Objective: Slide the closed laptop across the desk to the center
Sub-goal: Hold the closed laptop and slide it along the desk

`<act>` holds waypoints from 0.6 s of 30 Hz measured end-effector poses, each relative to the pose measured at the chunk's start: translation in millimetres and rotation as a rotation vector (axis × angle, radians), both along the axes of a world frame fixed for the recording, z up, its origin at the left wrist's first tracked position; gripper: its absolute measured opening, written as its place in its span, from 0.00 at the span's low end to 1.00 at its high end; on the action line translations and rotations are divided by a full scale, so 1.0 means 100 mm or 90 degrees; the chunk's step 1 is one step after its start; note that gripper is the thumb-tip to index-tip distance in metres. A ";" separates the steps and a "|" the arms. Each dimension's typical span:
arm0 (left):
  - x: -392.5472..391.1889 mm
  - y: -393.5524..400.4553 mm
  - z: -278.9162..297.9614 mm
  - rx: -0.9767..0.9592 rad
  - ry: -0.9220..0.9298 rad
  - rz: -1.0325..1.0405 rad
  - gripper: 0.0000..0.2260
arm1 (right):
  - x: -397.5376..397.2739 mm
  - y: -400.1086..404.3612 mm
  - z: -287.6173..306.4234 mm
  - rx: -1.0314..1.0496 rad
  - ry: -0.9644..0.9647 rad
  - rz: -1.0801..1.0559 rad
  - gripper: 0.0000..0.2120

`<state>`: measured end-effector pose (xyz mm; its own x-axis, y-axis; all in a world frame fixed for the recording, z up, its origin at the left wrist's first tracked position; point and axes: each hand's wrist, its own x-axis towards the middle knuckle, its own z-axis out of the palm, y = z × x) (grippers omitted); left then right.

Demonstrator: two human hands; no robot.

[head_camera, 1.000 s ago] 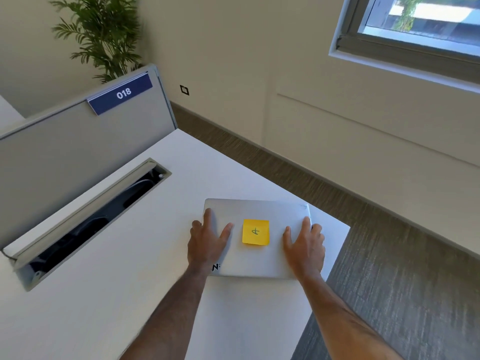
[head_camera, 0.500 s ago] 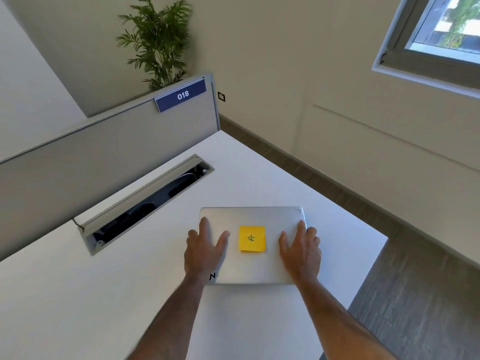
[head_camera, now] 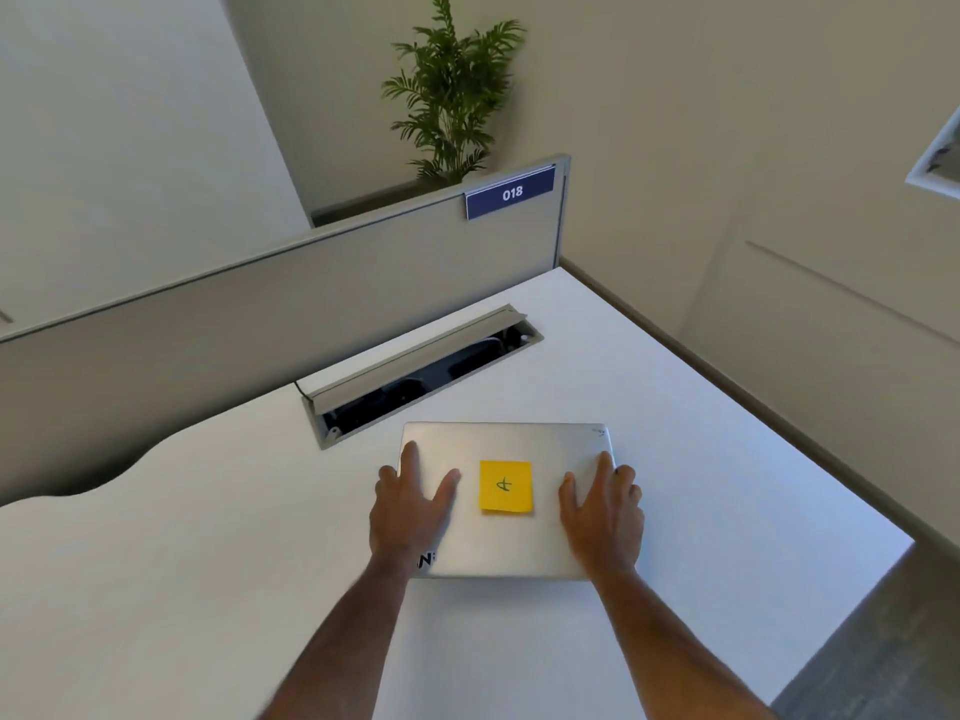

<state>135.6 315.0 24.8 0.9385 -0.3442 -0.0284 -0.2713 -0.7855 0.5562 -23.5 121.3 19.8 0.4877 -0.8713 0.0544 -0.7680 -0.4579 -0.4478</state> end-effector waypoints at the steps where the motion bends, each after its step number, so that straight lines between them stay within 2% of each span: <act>1: 0.02 0.08 0.01 0.000 0.003 0.005 0.34 | 0.04 0.06 0.00 -0.001 0.000 0.006 0.28; 18: 0.40 1.50 -0.06 0.019 0.033 0.099 0.34 | 0.68 1.31 -0.08 0.018 0.000 0.090 0.28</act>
